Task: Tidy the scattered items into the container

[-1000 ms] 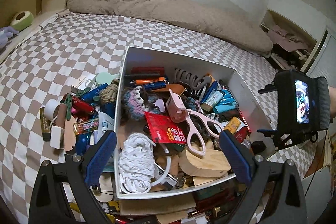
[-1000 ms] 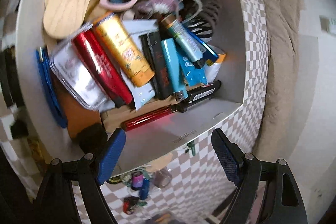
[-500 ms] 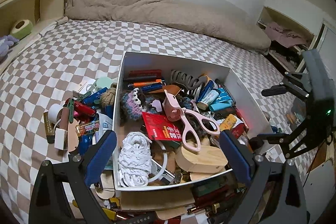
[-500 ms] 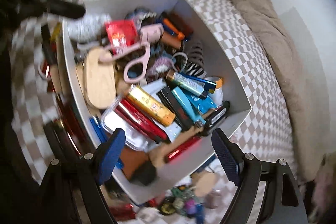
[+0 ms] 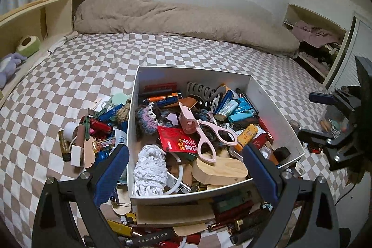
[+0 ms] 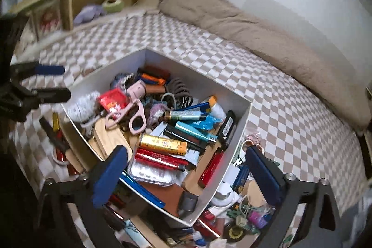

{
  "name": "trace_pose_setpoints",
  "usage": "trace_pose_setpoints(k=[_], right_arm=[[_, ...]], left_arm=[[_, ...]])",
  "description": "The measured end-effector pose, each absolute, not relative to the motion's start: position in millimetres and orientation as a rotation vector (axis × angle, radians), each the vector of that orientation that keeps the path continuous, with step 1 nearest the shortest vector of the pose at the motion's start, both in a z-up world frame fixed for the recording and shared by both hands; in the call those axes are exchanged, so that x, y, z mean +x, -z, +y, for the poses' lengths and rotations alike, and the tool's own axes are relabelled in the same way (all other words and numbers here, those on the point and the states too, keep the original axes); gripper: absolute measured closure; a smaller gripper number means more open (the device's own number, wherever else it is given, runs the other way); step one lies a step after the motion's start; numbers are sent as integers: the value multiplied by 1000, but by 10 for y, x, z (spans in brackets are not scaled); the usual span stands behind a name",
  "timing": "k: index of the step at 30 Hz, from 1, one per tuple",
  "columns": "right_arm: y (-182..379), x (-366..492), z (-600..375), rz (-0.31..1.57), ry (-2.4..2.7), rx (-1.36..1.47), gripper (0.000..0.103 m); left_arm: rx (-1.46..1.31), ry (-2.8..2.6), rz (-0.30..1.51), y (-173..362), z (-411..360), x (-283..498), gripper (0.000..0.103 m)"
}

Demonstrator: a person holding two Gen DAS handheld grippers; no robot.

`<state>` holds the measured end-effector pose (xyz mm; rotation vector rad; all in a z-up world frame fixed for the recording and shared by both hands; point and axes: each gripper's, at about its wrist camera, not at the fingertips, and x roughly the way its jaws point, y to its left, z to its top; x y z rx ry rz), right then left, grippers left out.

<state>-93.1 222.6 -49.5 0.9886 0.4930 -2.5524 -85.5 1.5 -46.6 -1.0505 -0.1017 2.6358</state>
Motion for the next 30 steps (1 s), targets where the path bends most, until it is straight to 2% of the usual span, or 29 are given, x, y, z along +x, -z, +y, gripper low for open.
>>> trace_pose_setpoints(k=[11, 18, 30], right_arm=[[444, -511, 2359, 220, 2720, 887, 0], [465, -303, 2414, 116, 2796, 815, 0], [443, -29, 2391, 99, 2865, 717, 0]], left_arm=[[-994, -2668, -32, 385, 114, -691, 2], [-962, -2686, -3, 356, 154, -586, 0], [-896, -2723, 12, 285, 162, -322, 0]])
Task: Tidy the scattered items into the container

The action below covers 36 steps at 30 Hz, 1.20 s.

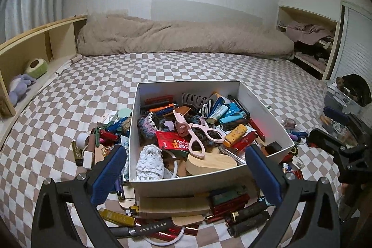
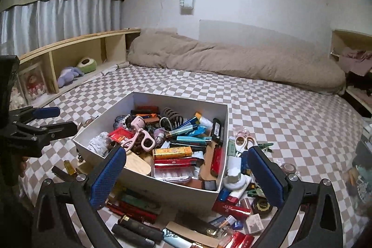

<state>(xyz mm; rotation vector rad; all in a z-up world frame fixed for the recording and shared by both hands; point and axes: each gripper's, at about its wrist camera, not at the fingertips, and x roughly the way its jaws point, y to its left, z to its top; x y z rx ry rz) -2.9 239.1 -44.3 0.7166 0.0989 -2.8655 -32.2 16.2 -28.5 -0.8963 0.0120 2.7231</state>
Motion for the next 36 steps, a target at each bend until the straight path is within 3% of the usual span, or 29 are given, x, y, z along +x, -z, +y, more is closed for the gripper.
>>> trace_pose_setpoints(k=[36], right_arm=[[769, 516, 2376, 63, 2948, 662, 0]], left_arm=[[-863, -2743, 30, 682, 60, 105, 0]])
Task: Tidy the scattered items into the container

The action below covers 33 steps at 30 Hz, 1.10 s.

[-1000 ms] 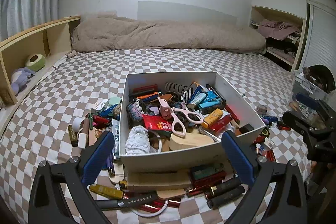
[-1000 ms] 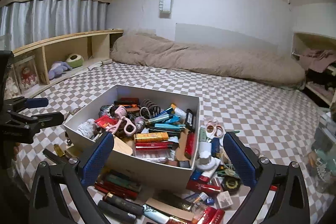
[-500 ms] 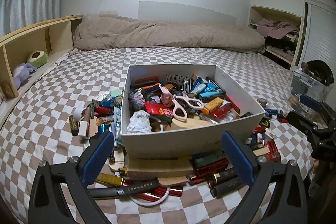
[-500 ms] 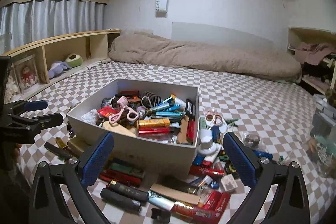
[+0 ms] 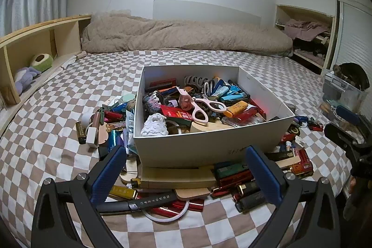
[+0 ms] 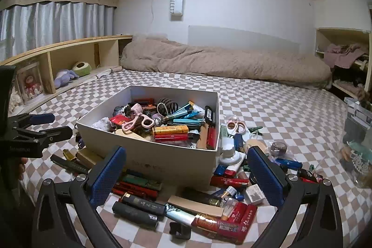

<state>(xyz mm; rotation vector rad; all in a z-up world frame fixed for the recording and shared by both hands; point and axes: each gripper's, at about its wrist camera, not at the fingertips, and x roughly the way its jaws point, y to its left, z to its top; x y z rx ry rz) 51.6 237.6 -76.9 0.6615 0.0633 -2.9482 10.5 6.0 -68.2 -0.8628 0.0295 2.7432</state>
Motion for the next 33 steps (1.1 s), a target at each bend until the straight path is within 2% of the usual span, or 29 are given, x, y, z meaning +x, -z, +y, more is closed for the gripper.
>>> trace_pose_setpoints(k=[33], right_arm=[[933, 444, 2413, 47, 2954, 691, 0]], left_arm=[[-813, -2743, 110, 670, 154, 172, 0]])
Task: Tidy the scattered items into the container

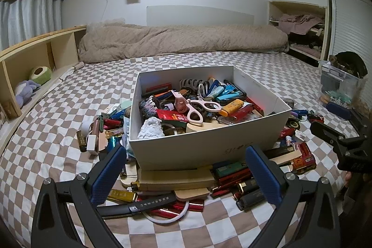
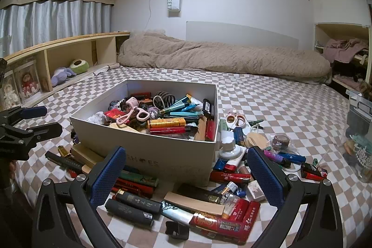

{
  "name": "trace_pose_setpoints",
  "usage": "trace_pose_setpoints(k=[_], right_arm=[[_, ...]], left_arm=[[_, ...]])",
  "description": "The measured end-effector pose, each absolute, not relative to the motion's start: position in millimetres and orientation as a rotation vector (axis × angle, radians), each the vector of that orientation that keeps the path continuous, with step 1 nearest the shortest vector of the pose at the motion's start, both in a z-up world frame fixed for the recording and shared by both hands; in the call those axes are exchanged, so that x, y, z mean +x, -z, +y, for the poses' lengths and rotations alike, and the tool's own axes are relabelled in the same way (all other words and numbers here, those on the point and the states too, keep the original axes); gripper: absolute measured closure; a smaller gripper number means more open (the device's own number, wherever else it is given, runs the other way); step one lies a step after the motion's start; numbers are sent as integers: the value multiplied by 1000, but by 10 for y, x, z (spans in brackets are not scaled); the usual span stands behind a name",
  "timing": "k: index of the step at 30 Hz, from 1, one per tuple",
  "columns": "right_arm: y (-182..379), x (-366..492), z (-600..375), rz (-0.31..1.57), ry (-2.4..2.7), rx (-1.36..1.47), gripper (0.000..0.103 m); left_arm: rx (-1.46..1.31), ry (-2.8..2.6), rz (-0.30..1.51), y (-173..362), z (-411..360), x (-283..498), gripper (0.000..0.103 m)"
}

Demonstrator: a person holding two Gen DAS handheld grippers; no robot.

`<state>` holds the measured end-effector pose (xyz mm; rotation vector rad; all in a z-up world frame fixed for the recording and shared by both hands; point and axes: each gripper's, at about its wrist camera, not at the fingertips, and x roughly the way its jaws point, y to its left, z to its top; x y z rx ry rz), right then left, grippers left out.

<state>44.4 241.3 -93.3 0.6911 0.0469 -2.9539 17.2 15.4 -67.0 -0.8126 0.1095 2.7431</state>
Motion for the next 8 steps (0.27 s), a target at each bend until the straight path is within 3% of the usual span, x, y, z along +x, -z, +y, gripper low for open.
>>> trace_pose_setpoints(k=[8], right_arm=[[947, 434, 2414, 46, 2951, 701, 0]], left_arm=[[-809, -2747, 90, 678, 146, 182, 0]])
